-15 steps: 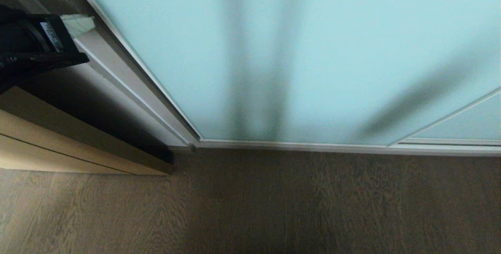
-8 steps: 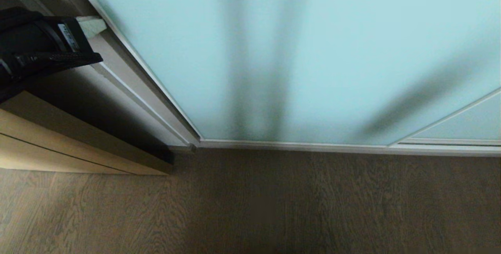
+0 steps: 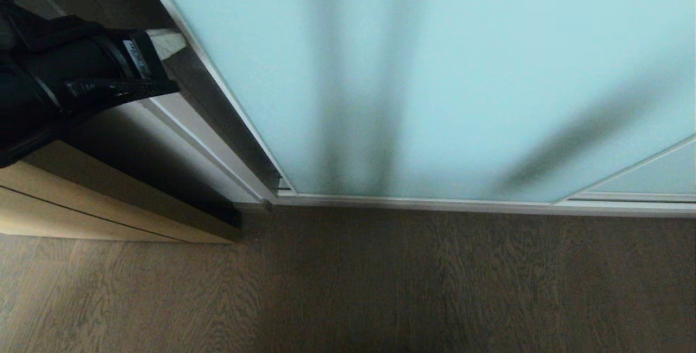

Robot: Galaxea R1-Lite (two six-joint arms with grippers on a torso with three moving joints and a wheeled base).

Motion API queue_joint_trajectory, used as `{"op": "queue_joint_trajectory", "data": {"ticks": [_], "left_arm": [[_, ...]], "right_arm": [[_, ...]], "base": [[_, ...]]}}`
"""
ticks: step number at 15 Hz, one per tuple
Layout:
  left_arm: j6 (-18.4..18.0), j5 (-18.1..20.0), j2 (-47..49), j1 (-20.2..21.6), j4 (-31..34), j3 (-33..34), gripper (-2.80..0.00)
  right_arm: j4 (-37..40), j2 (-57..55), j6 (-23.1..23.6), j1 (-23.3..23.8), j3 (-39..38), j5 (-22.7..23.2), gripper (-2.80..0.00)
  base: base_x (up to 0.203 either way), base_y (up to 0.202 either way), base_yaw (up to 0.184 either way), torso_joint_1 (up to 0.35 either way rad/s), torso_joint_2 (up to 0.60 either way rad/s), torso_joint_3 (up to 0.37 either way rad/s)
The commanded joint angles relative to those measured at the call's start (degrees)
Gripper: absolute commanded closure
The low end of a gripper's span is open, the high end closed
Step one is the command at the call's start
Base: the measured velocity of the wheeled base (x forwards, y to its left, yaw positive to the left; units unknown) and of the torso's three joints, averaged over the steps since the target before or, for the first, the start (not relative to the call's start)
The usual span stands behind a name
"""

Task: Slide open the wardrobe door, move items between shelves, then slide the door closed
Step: Open the door

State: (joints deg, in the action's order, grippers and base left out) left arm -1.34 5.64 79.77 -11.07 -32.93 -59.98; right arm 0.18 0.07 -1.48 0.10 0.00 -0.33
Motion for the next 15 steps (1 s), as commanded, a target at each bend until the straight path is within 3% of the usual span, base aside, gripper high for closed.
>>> {"op": "queue_joint_trajectory", "data": {"ticks": [1, 9, 15], "left_arm": [[-0.05, -1.34, 0.46, -4.72, -0.27, 0.04, 0.0], [-0.17, -9.34, 6.39, -23.33, -5.22, 0.06, 0.0], [-0.48, -14.8, 6.48, -34.45, -5.59, -1.67, 0.0]], "right_arm": [[-0.01, 0.01, -0.02, -0.01, 0.0, -0.02, 0.0], [-0.01, 0.01, -0.02, -0.01, 0.0, -0.02, 0.0], [-0.01, 0.01, -0.02, -0.01, -0.01, -0.02, 0.0]], "base": [[0.0, 0.0, 0.0, 0.0, 0.0, 0.0], [0.0, 0.0, 0.0, 0.0, 0.0, 0.0], [0.0, 0.0, 0.0, 0.0, 0.0, 0.0]]}}
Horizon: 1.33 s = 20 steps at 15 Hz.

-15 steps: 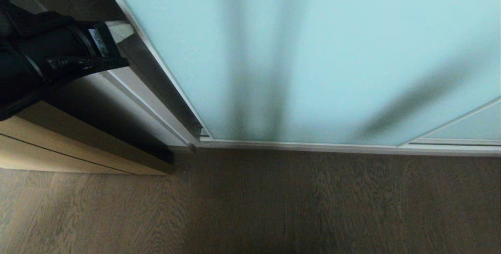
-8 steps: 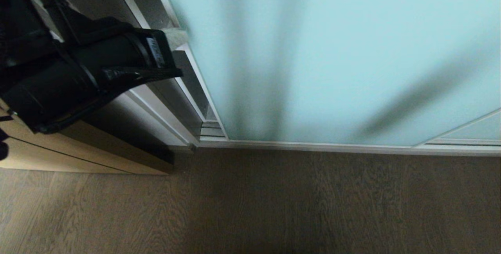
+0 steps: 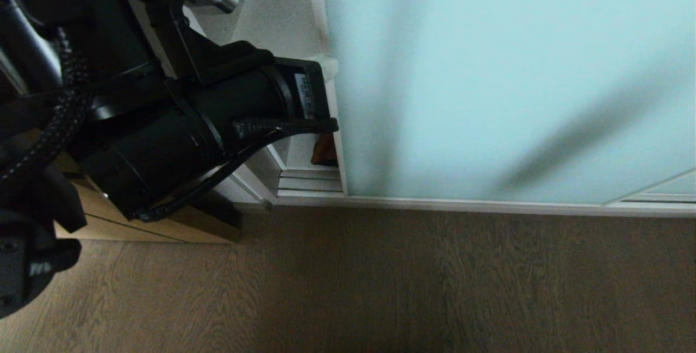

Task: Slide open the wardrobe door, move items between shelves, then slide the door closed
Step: Open the door

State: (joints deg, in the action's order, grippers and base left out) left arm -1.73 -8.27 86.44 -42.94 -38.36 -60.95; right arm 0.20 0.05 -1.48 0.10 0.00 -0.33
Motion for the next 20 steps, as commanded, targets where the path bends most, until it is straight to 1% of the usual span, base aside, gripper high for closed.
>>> {"op": "queue_joint_trajectory", "data": {"ticks": [1, 6, 9, 10, 13, 18, 20], "left_arm": [[-0.04, -1.5, -0.52, -3.49, -0.13, -1.3, 0.0], [0.24, -2.04, -0.76, -3.44, -0.13, -2.66, 0.0], [0.19, -2.52, 3.95, -3.39, 0.24, -6.99, 0.0], [0.07, -3.19, 6.67, -3.38, 0.07, -9.16, 0.0], [-0.09, -4.97, 14.2, -3.39, 0.11, -19.18, 0.0], [-0.39, -5.29, 25.32, -3.57, 0.33, -30.57, 0.0], [-0.84, -5.53, 29.47, -4.25, 0.44, -35.82, 0.0]], "right_arm": [[-0.02, 0.04, -0.02, -0.01, 0.0, 0.05, 0.0], [-0.02, 0.04, -0.02, -0.01, -0.09, -0.02, 0.0], [-0.02, 0.04, -0.02, -0.01, -0.01, 0.06, 0.0], [-0.02, 0.04, -0.02, -0.01, 0.0, -0.02, 0.0], [-0.02, 0.03, -0.02, -0.01, 0.0, -0.02, 0.0], [-0.02, 0.04, -0.02, -0.01, -0.05, -0.02, 0.0], [-0.02, 0.04, -0.02, -0.01, 0.0, -0.02, 0.0]], "base": [[0.0, 0.0, 0.0, 0.0, 0.0, 0.0], [0.0, 0.0, 0.0, 0.0, 0.0, 0.0], [0.0, 0.0, 0.0, 0.0, 0.0, 0.0], [0.0, 0.0, 0.0, 0.0, 0.0, 0.0], [0.0, 0.0, 0.0, 0.0, 0.0, 0.0], [0.0, 0.0, 0.0, 0.0, 0.0, 0.0], [0.0, 0.0, 0.0, 0.0, 0.0, 0.0]]}}
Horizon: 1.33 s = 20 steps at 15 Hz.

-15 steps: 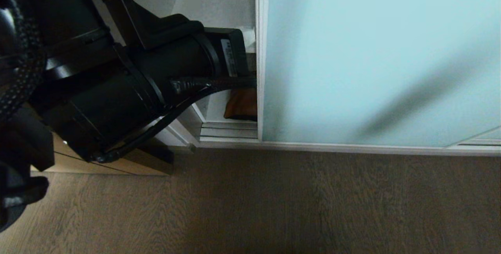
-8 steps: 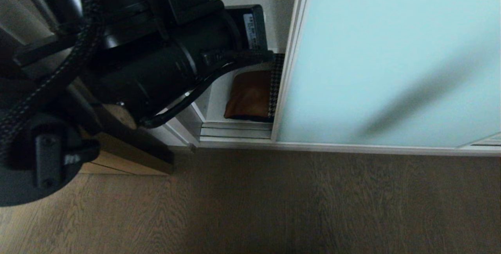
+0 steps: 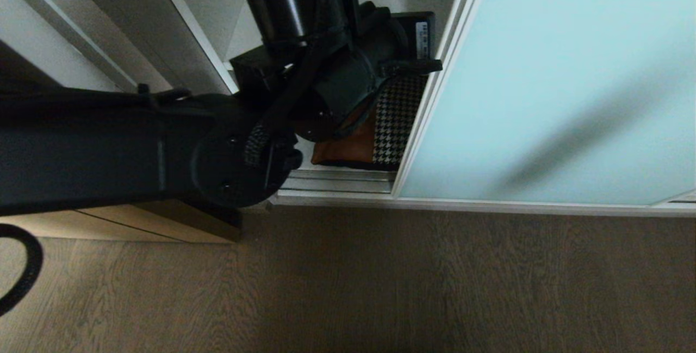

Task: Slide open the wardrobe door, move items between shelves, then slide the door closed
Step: Open the door

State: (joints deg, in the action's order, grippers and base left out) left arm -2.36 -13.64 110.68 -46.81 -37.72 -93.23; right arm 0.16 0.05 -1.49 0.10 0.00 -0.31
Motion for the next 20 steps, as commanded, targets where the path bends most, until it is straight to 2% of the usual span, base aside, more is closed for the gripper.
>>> {"op": "queue_joint_trajectory", "data": {"ticks": [1, 6, 8, 11, 13, 17, 20], "left_arm": [[-0.86, -0.21, 7.2, -0.57, -0.15, -6.28, 0.0], [-2.36, -0.06, 15.0, -2.49, 3.67, -17.37, 0.0], [-3.4, 0.56, 16.41, -4.31, 6.24, -17.69, 0.0], [-4.23, 1.16, 17.72, -5.36, 5.54, -17.69, 0.0], [-4.11, 3.58, 18.3, -7.25, 5.56, -17.69, 0.0], [-4.05, 2.88, 18.02, -8.3, 4.76, -17.69, 0.0], [-4.32, -0.95, 15.58, -5.6, -0.19, -17.33, 0.0]], "right_arm": [[0.02, 0.04, -0.02, -0.01, 0.0, 0.02, 0.0], [0.02, 0.04, -0.01, -0.01, 0.0, 0.04, 0.0], [0.02, 0.04, -0.01, -0.01, -0.07, -0.04, 0.0], [0.02, 0.04, -0.01, -0.01, -0.08, -0.05, 0.0], [0.02, 0.04, -0.01, -0.01, -0.04, -0.05, 0.0], [0.02, 0.04, -0.01, -0.01, 0.0, 0.0, 0.0], [0.02, 0.04, -0.01, -0.01, -0.07, -0.05, 0.0]], "base": [[0.0, 0.0, 0.0, 0.0, 0.0, 0.0], [0.0, 0.0, 0.0, 0.0, 0.0, 0.0], [0.0, 0.0, 0.0, 0.0, 0.0, 0.0], [0.0, 0.0, 0.0, 0.0, 0.0, 0.0], [0.0, 0.0, 0.0, 0.0, 0.0, 0.0], [0.0, 0.0, 0.0, 0.0, 0.0, 0.0], [0.0, 0.0, 0.0, 0.0, 0.0, 0.0]]}}
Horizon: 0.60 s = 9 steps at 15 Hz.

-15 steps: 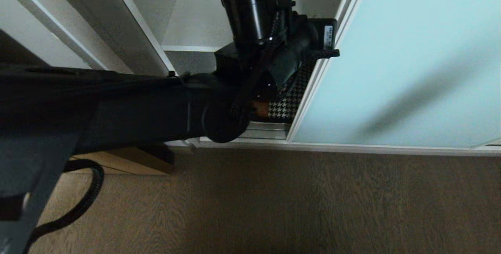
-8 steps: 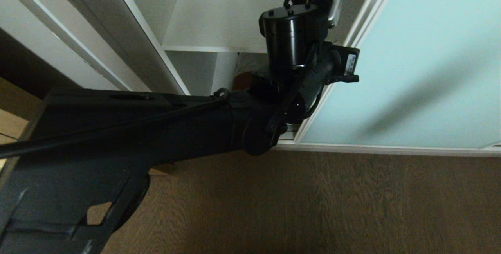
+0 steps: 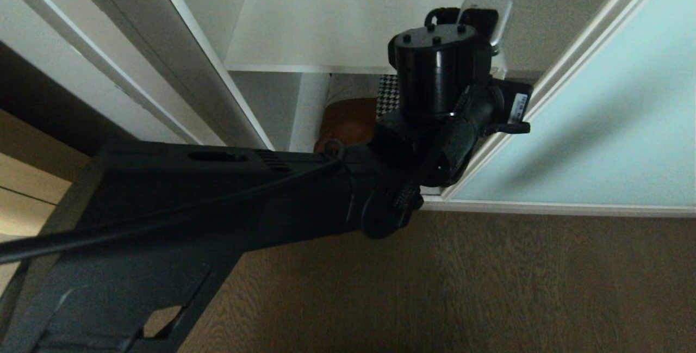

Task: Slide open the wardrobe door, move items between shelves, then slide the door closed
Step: Open the door

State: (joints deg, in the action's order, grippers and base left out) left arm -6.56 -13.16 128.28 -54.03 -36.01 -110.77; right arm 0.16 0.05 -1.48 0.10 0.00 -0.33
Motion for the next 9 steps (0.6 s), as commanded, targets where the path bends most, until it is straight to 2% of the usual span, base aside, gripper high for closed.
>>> {"op": "queue_joint_trajectory", "data": {"ticks": [1, 3, 5, 6, 9], "left_arm": [[-0.29, -2.38, -3.88, 2.88, -2.36, 0.32, 0.0], [-0.59, -4.01, -9.86, 4.31, -2.52, 1.92, 0.0], [-1.51, -5.86, -19.3, 5.3, -1.83, 8.2, 0.0], [-2.46, -7.16, -24.68, 5.91, -1.02, 13.36, 0.0], [-5.01, -11.67, -39.15, 9.29, 0.85, 34.42, 0.0]], "right_arm": [[0.02, 0.04, -0.02, -0.01, -0.01, -0.02, 0.0], [0.02, 0.04, -0.02, -0.01, 0.0, 0.03, 0.0], [0.02, 0.04, -0.02, -0.01, 0.0, 0.05, 0.0], [0.02, 0.04, -0.02, -0.01, -0.08, -0.02, 0.0], [0.02, 0.04, -0.02, -0.01, -0.03, 0.02, 0.0]], "base": [[0.0, 0.0, 0.0, 0.0, 0.0, 0.0], [0.0, 0.0, 0.0, 0.0, 0.0, 0.0], [0.0, 0.0, 0.0, 0.0, 0.0, 0.0], [0.0, 0.0, 0.0, 0.0, 0.0, 0.0], [0.0, 0.0, 0.0, 0.0, 0.0, 0.0]]}}
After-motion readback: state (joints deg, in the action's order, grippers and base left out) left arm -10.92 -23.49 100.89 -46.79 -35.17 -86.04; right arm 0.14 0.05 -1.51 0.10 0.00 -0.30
